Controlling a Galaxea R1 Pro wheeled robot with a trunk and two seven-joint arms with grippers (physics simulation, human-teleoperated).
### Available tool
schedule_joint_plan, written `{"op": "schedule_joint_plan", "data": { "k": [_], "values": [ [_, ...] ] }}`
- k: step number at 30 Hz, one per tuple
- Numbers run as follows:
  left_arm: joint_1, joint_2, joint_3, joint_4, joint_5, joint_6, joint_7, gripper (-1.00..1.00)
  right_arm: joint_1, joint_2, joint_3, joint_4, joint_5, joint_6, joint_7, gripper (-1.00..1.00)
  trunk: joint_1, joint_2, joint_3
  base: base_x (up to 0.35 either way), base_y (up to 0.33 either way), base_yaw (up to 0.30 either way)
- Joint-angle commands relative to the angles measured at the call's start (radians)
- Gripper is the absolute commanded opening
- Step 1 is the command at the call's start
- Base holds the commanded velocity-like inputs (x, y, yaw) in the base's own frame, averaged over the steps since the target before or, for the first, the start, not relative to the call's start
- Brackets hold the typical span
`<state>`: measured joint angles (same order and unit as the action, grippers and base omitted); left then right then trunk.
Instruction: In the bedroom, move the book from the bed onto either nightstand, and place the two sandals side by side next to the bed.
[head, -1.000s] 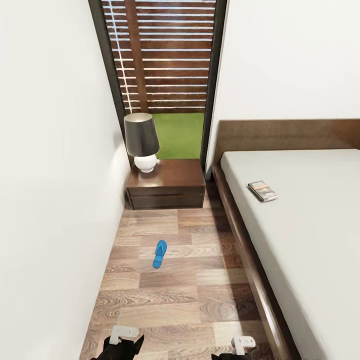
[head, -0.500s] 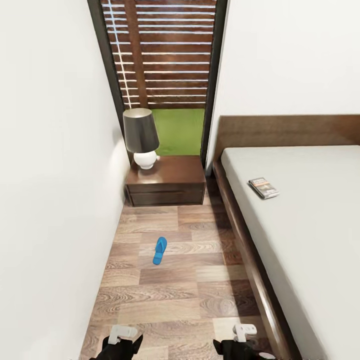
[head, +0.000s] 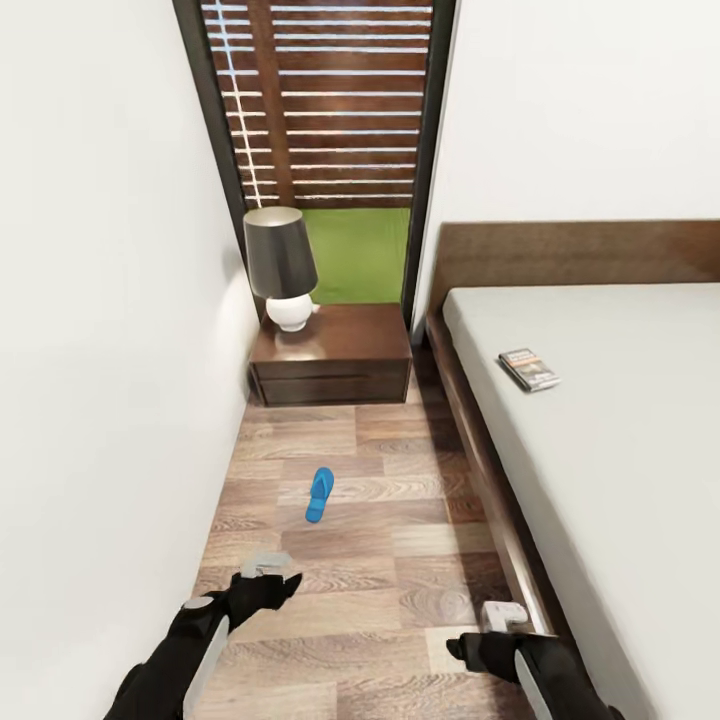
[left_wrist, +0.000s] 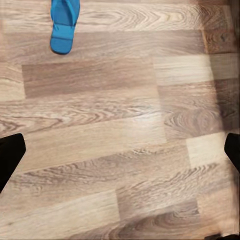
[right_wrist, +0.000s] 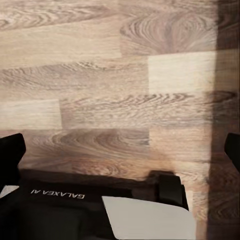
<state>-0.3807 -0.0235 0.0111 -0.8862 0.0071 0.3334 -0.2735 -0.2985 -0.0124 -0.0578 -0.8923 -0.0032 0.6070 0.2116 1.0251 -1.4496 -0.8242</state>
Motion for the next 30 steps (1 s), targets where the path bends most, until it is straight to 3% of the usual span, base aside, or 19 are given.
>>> {"op": "schedule_joint_plan", "data": {
  "k": [1,4,9,12,18,30],
  "values": [
    [-0.027,-0.011,0.000,0.000,0.001,0.016,-0.007,1.00,-0.022,-0.001,-0.002,-0.005,0.000,0.009,0.005,1.00,0.000,0.000,-0.002,0.000,0.000,0.000],
    [-0.048,-0.031,0.000,0.000,-0.001,0.023,-0.008,1.00,-0.040,-0.001,-0.002,-0.008,0.000,0.013,0.005,1.00,0.000,0.000,-0.007,0.030,0.000,0.000],
    [-0.057,-0.041,0.000,-0.002,-0.005,0.037,-0.008,1.00,-0.096,-0.001,-0.002,-0.031,-0.001,0.057,0.004,1.00,0.000,0.000,-0.015,0.061,0.000,0.000],
    [-0.059,-0.042,-0.001,-0.003,-0.008,0.082,-0.007,1.00,-0.116,0.001,0.000,-0.046,0.000,0.098,0.003,1.00,0.000,0.000,-0.020,0.025,0.000,0.000],
    [-0.059,-0.040,-0.001,-0.014,-0.009,0.123,-0.007,1.00,-0.123,-0.001,0.000,-0.051,-0.001,0.126,0.004,1.00,0.000,0.000,-0.029,0.004,0.000,0.000],
    [-0.060,-0.042,-0.001,-0.026,-0.002,0.127,-0.009,1.00,-0.123,-0.001,0.002,-0.053,0.000,0.141,0.003,1.00,0.000,0.000,-0.048,0.000,0.000,0.000]
  ]
}}
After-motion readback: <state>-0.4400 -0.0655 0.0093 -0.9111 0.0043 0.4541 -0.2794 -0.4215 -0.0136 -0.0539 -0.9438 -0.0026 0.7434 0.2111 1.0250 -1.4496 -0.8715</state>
